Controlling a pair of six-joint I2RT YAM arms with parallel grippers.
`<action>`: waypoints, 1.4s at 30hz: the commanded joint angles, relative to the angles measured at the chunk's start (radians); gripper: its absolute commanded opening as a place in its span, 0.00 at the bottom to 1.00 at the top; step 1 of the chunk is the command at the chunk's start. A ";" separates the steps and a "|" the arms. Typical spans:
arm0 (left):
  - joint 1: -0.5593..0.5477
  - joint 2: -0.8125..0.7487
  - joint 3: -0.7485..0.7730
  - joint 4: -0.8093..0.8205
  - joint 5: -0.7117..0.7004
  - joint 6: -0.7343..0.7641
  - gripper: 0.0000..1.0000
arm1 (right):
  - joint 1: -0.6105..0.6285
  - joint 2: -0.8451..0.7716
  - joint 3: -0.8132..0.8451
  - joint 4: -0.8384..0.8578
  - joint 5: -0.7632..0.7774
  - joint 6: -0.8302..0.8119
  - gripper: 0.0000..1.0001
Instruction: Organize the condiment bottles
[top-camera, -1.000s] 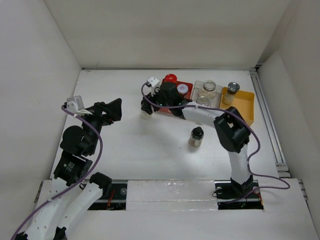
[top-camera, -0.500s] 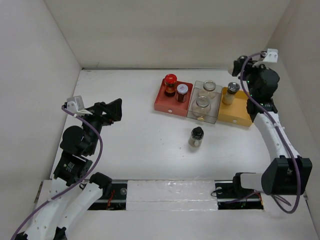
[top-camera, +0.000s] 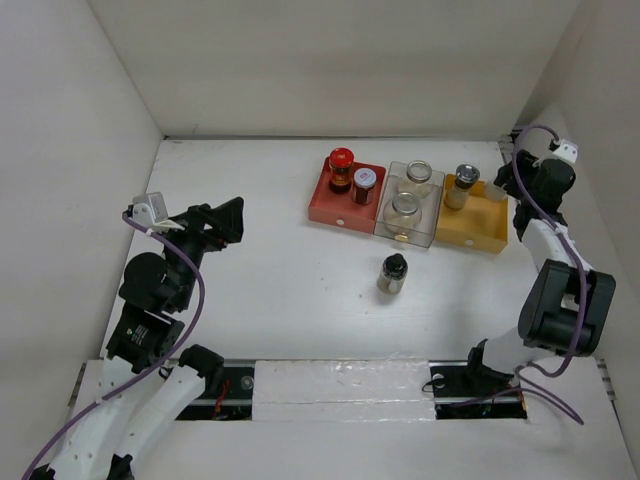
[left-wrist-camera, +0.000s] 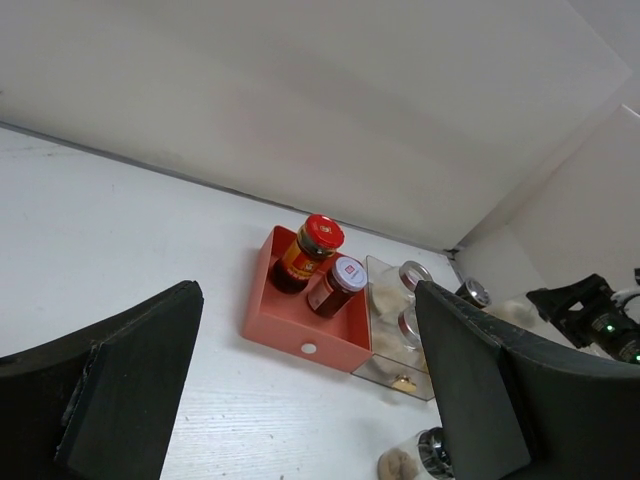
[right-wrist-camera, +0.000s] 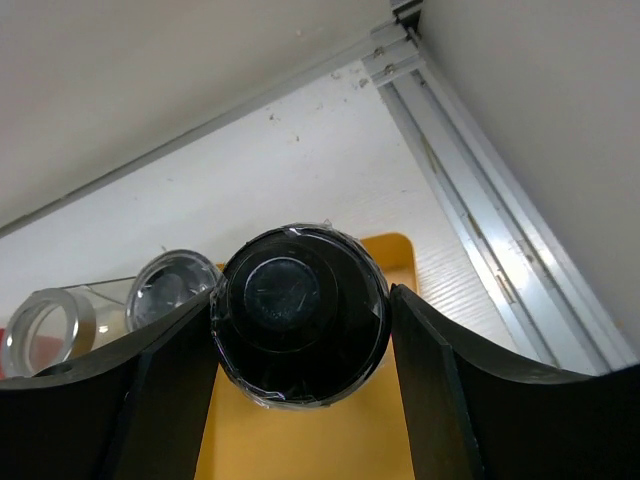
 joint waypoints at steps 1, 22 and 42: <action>0.005 0.009 0.004 0.037 0.017 0.010 0.84 | 0.006 0.063 0.039 0.189 -0.068 0.030 0.48; 0.005 0.027 0.004 0.037 0.008 0.010 0.84 | 0.076 0.188 0.035 0.246 0.107 -0.023 0.85; 0.005 0.009 0.004 0.046 0.027 0.010 0.53 | 0.570 -0.579 -0.300 -0.192 -0.073 -0.025 0.72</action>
